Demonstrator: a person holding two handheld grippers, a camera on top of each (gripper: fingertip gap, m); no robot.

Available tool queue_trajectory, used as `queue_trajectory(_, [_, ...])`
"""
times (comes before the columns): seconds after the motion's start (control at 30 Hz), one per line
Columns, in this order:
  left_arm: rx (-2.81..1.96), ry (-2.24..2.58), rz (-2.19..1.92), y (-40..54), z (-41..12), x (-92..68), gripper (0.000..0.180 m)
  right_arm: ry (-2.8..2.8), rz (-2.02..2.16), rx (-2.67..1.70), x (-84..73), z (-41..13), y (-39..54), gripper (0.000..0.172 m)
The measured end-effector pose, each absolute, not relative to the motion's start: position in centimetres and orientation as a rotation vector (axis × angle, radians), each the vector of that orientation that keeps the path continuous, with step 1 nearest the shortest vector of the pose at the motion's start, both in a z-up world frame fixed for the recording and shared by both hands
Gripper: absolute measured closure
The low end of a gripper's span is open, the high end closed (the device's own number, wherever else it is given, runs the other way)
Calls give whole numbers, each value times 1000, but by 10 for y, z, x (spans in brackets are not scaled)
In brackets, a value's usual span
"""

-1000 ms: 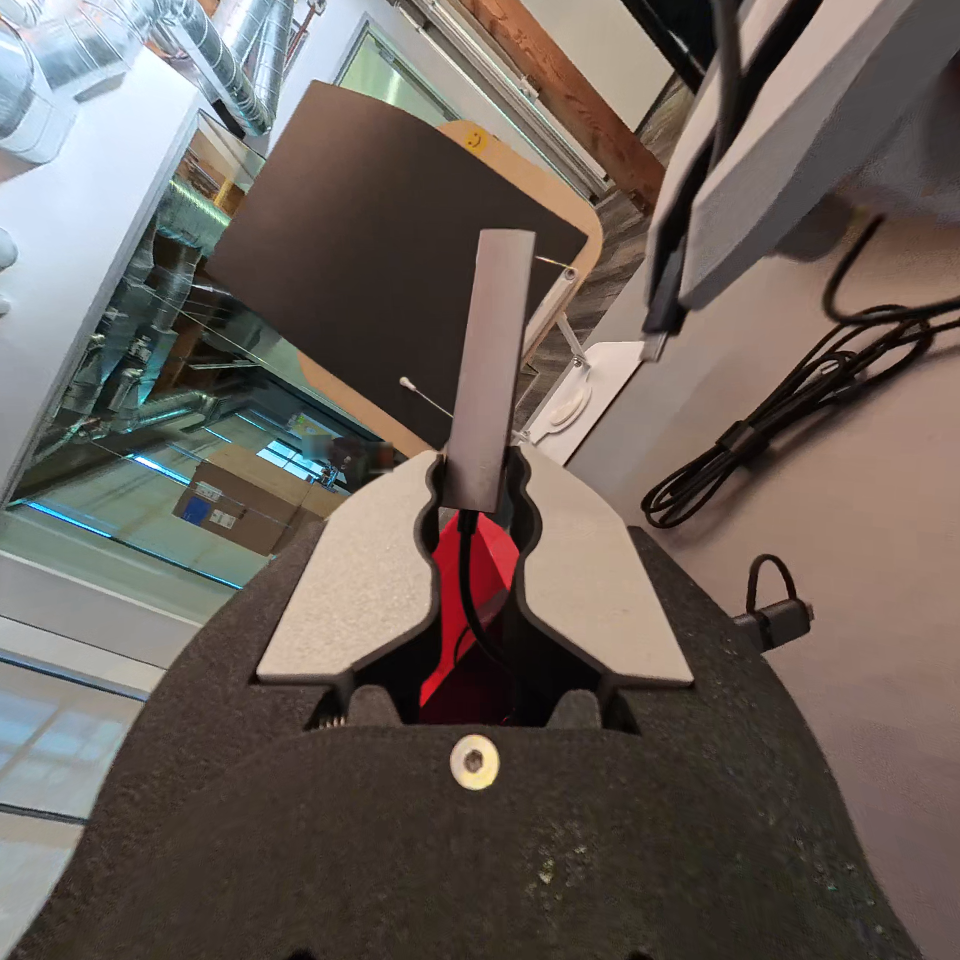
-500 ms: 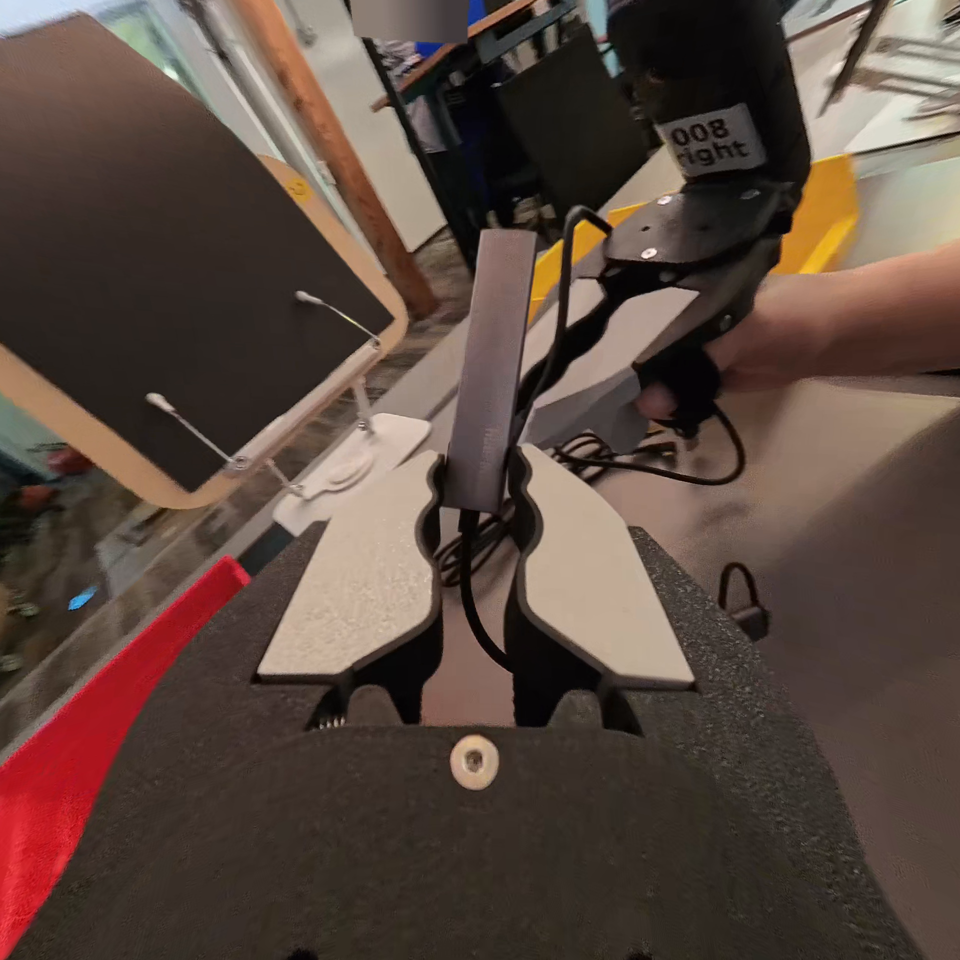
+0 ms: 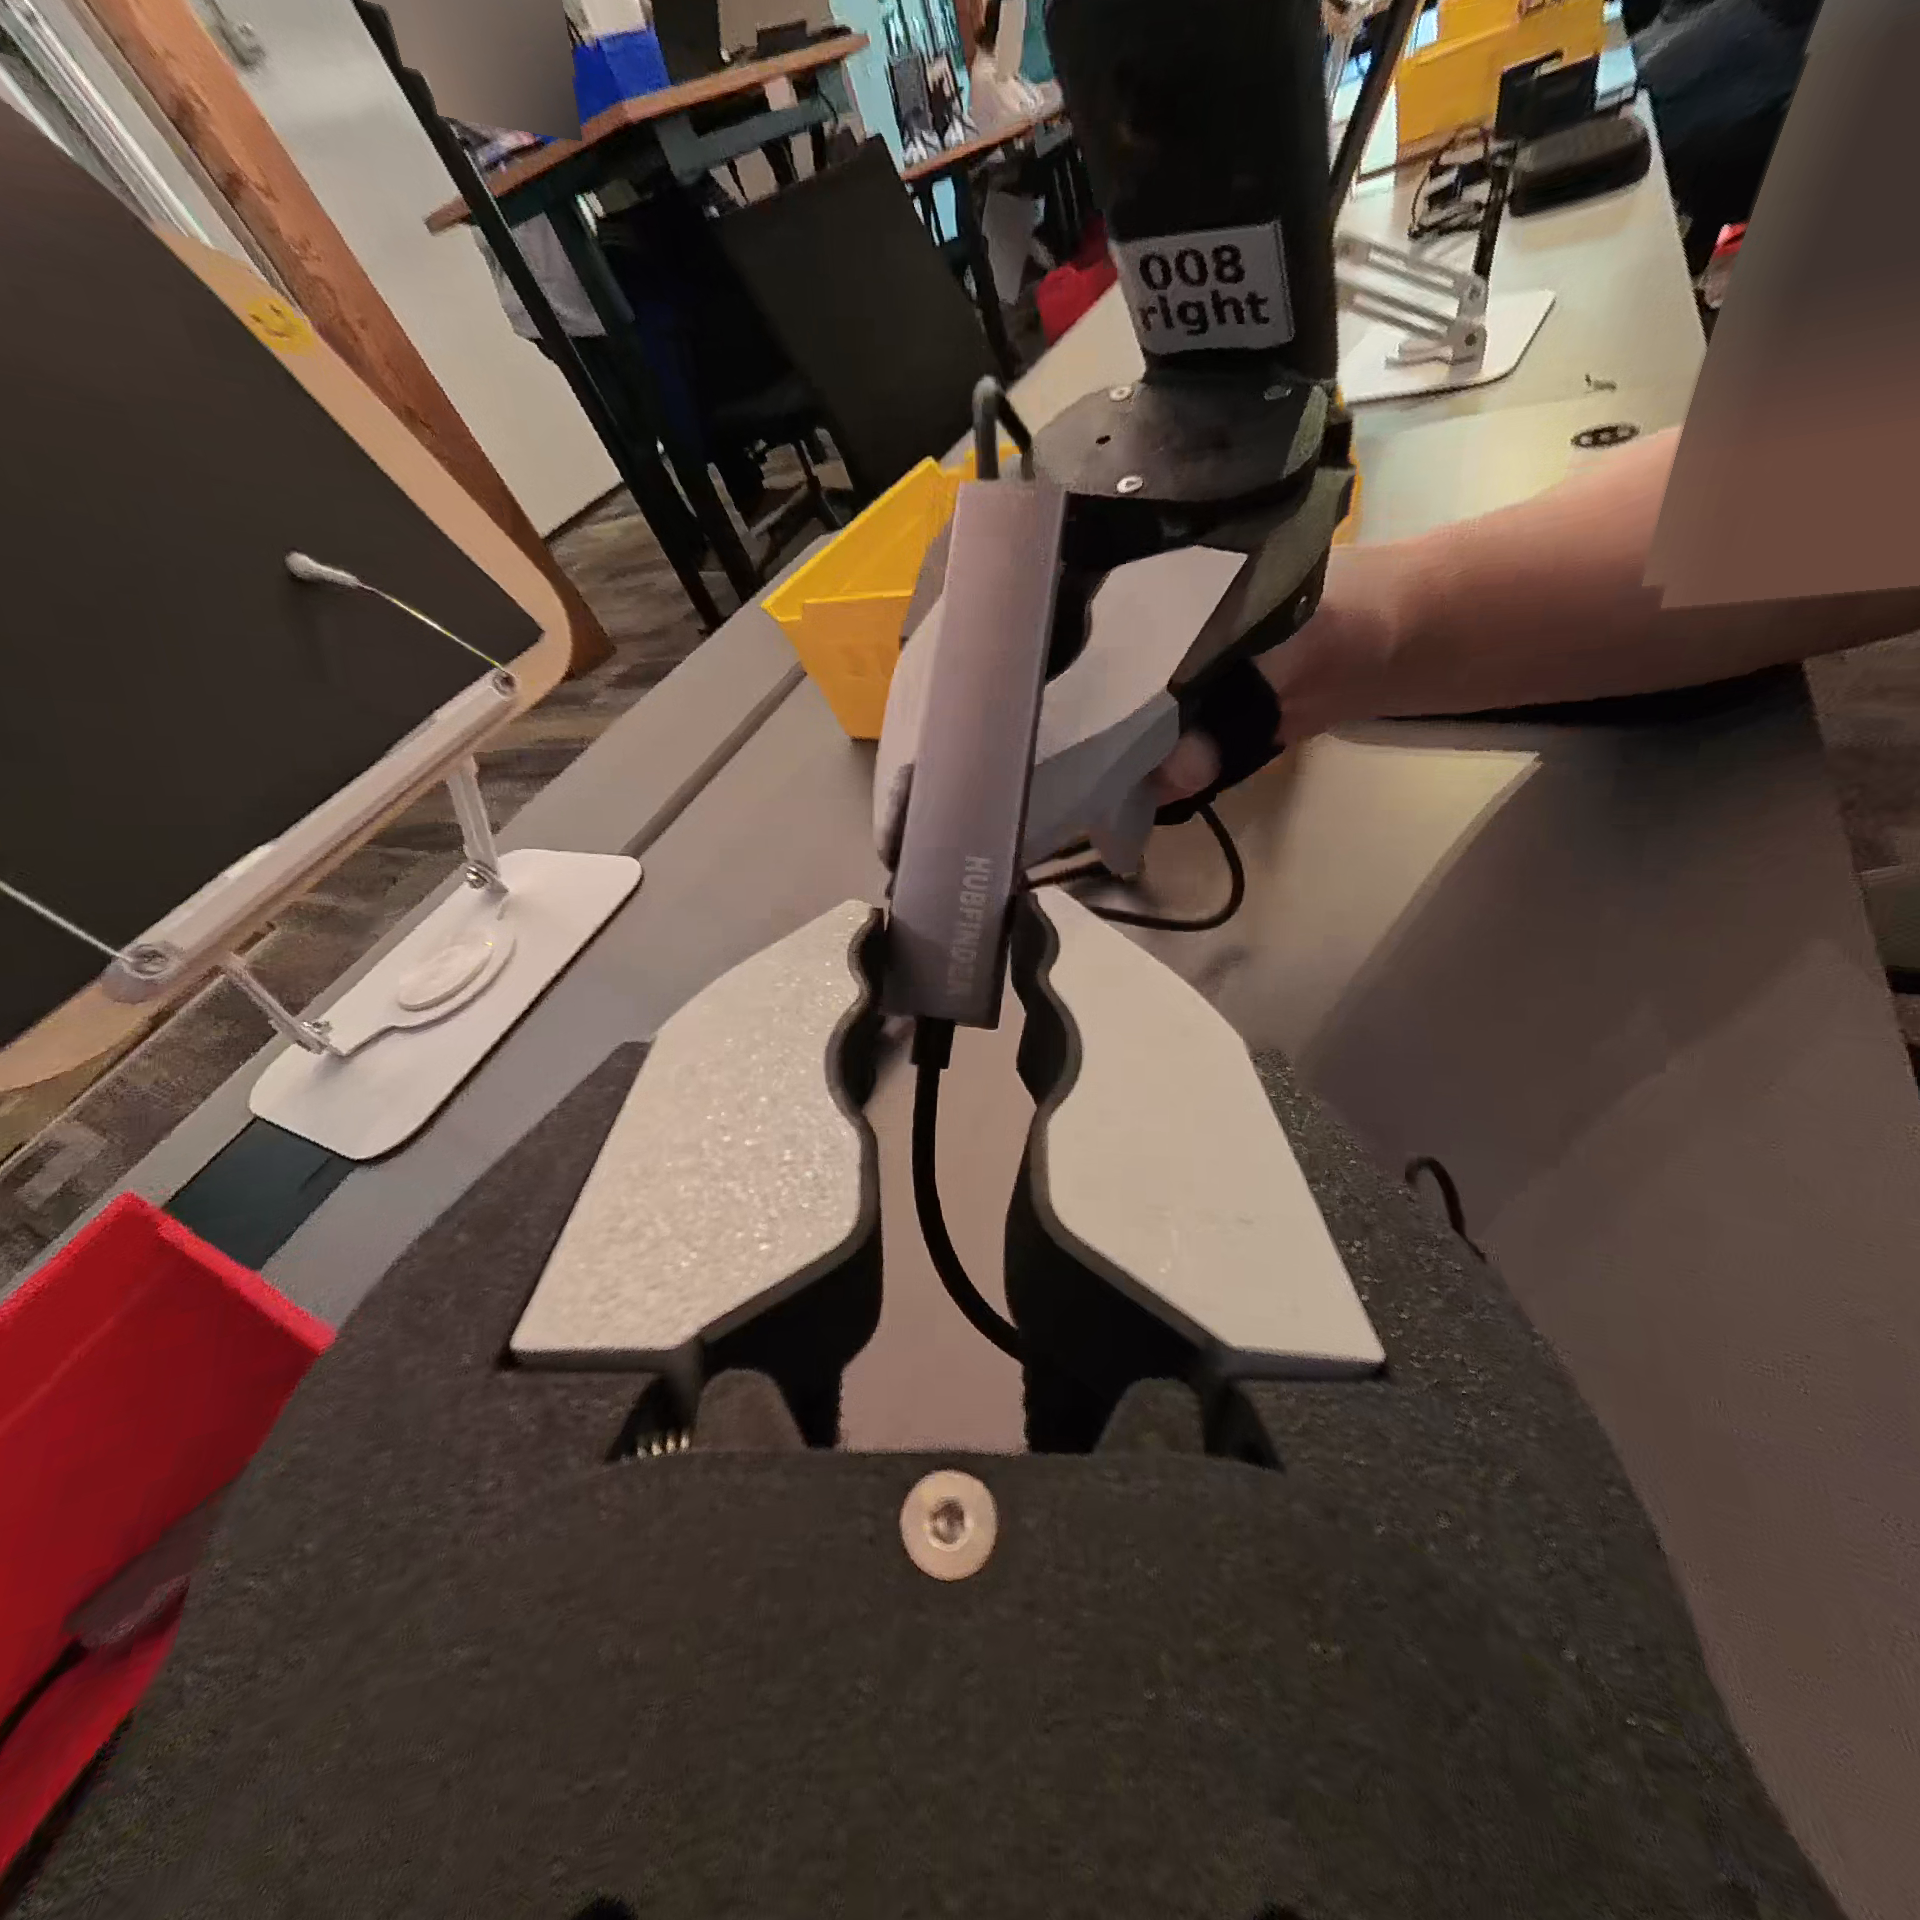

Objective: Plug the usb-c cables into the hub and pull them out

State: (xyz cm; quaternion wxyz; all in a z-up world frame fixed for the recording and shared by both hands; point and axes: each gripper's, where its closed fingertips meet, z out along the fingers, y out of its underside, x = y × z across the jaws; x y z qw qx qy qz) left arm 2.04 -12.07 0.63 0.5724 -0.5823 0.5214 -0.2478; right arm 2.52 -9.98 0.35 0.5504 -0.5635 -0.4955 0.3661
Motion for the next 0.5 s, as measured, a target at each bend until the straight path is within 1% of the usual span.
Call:
queue_trajectory(0.27, [-1540,1242,-567,-113,-1,38,158,-1077,755,-1339,23,-10,-89,159])
queue_trajectory(0.5, [-1627,1132,-540,-103,9,42,158,-1011,694,-1363,27,-14,-79,158])
